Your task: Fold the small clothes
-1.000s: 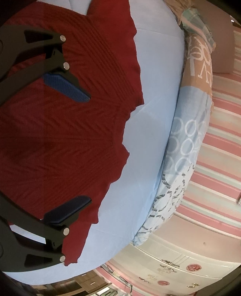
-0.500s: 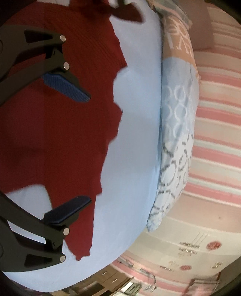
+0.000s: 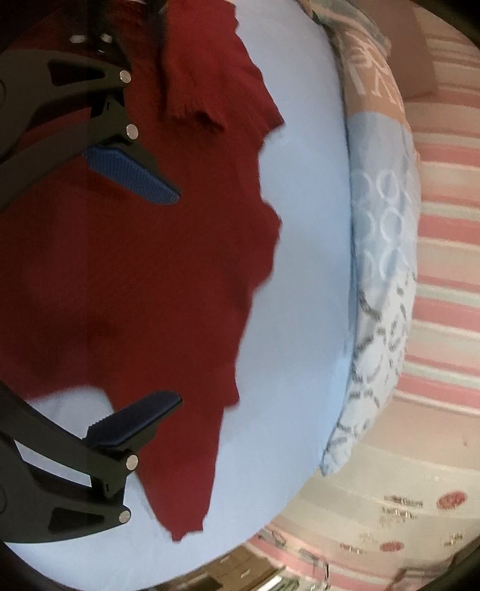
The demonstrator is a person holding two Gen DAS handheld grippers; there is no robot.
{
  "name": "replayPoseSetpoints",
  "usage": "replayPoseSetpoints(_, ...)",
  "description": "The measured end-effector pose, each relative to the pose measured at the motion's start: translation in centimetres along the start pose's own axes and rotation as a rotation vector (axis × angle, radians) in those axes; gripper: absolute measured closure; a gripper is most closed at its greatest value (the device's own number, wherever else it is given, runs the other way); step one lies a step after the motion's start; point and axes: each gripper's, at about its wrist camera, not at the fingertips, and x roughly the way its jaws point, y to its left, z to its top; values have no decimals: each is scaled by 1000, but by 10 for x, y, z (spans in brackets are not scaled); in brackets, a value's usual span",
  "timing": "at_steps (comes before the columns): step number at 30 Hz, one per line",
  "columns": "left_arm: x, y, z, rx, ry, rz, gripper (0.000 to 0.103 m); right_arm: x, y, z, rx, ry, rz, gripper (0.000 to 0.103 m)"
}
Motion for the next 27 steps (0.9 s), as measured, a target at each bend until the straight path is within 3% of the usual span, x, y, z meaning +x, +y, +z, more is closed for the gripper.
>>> replayPoseSetpoints(4,-10,26,-1,-61,-56,66,21,12,39,3,-34,15,98,3)
replayPoseSetpoints(9,-9,86,4,-272,-55,58,21,25,78,9,-83,25,163,4)
replayPoseSetpoints(12,-9,95,4,-306,-46,53,21,38,88,13,-81,64,195,13)
replayPoseSetpoints(14,-10,93,3,-292,-44,67,21,45,90,14,-78,94,198,35)
replayPoseSetpoints(18,-9,86,3,-270,-42,80,21,52,96,9,-76,145,253,65)
replayPoseSetpoints(20,-9,85,4,-264,-42,86,21,50,101,8,-100,146,263,95)
replayPoseSetpoints(21,-8,85,4,-263,-42,87,21,49,103,8,-108,144,260,103)
replayPoseSetpoints(27,-6,87,6,-268,-43,96,21,38,89,16,-95,94,266,103)
